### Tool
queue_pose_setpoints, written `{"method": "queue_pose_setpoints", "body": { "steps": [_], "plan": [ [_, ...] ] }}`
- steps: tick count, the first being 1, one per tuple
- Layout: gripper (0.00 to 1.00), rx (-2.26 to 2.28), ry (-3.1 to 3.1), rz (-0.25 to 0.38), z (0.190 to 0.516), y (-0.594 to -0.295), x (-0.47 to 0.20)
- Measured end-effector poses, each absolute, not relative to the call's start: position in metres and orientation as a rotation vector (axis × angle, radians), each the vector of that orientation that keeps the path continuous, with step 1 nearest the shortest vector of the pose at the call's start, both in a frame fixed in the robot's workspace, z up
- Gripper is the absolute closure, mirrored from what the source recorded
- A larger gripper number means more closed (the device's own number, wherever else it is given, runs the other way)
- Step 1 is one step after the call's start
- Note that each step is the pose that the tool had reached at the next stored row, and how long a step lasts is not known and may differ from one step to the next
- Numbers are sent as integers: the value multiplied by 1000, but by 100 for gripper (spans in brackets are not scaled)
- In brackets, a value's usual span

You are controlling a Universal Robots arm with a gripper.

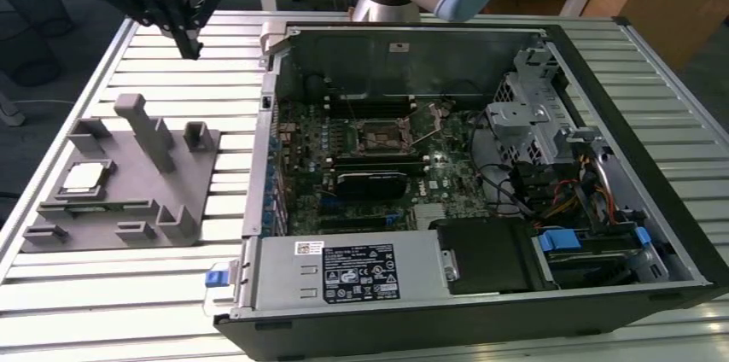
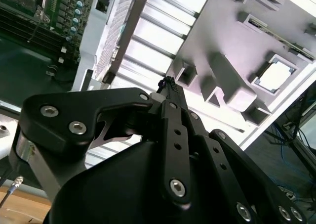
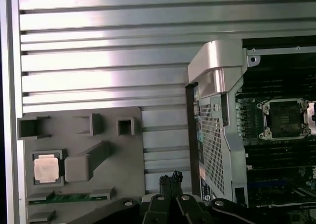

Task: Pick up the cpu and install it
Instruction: 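Reach for the cpu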

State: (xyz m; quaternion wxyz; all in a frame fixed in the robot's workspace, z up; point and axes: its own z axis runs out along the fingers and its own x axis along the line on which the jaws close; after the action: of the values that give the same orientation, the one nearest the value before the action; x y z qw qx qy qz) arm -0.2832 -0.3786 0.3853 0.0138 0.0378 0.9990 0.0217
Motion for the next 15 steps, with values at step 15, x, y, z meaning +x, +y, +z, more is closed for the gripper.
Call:
{"method": "queue_pose_setpoints", "body": {
  "steps": [15],
  "plan": [
    [89, 118, 3111, 68, 378, -377, -320]
  ]
}}
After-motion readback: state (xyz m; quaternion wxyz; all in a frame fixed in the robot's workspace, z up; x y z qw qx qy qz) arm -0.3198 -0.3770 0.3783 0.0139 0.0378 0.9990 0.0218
